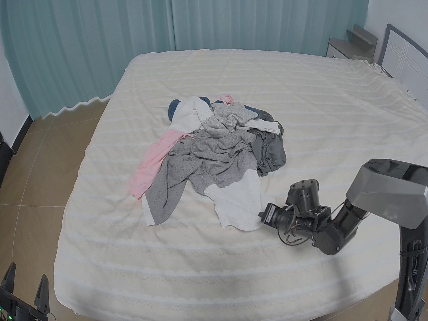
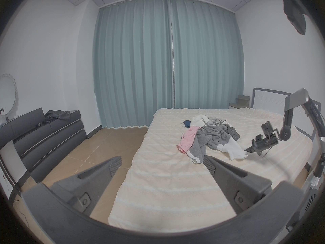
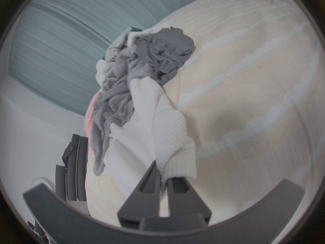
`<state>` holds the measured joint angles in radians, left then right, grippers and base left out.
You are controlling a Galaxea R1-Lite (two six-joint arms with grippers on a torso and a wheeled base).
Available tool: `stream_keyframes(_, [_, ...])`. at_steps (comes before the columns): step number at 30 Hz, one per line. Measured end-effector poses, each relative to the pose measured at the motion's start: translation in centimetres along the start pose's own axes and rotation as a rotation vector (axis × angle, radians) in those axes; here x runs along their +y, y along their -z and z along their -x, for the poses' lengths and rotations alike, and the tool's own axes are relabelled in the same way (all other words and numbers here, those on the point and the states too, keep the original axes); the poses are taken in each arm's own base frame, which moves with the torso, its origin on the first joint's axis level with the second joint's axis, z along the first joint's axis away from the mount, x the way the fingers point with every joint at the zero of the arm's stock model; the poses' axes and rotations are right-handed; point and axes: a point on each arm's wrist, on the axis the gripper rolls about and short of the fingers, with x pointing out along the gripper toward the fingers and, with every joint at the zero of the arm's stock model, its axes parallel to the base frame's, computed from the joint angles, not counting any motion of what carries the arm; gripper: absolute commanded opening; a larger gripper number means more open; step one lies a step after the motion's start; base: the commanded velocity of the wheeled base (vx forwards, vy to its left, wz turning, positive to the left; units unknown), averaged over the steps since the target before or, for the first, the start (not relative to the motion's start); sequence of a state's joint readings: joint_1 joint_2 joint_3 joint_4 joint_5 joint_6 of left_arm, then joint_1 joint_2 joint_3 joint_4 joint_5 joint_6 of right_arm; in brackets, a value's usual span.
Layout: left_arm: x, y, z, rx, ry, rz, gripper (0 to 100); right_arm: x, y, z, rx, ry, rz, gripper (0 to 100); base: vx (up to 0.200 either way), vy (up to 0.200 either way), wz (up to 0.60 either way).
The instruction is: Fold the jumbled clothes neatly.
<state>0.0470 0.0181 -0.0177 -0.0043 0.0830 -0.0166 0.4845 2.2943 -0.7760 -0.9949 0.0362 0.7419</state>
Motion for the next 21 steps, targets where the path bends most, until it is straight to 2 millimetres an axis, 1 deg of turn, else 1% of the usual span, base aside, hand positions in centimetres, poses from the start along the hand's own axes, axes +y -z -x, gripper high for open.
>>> stream_keyframes(1, [0.0,0.0,0.0,0.0,0.0,0.0,100,-0.3,0.3,0.9,0.0,-0.012,0.01,0,0.0,0.0,0.0])
stream_keyframes(2, [0.0,0.0,0.0,0.0,0.0,0.0,100,-0.4,0.5,1.3,-0.001,-0.015,0.014,0,0.0,0.0,0.0])
stream_keyframes(4, [0.0,0.0,0.0,0.0,0.0,0.0,100,-1.1,1.5,3.5,0.007,-0.037,0.031,0,0.0,0.0,0.0])
stream_keyframes(7, [0.0,0.0,0.0,0.0,0.0,0.0,100,-2.0,2.6,5.8,0.03,-0.051,0.046,0,0.0,0.0,0.0])
stream_keyframes(11, [0.0,0.0,0.0,0.0,0.0,0.0,100,-3.4,4.5,9.6,0.096,-0.049,0.062,0,0.0,0.0,0.0])
stream_keyframes(14, [0.0,0.0,0.0,0.0,0.0,0.0,100,-3.7,5.0,12.0,0.113,-0.066,0.073,0,0.0,0.0,0.0])
stream_keyframes(18, [0.0,0.0,0.0,0.0,0.0,0.0,100,-3.4,4.9,14.0,0.096,-0.105,0.092,0,0.0,0.0,0.0])
stream_keyframes(21, [0.0,0.0,0.0,0.0,0.0,0.0,100,-3.1,4.6,14.6,0.079,-0.121,0.097,0,0.0,0.0,0.0])
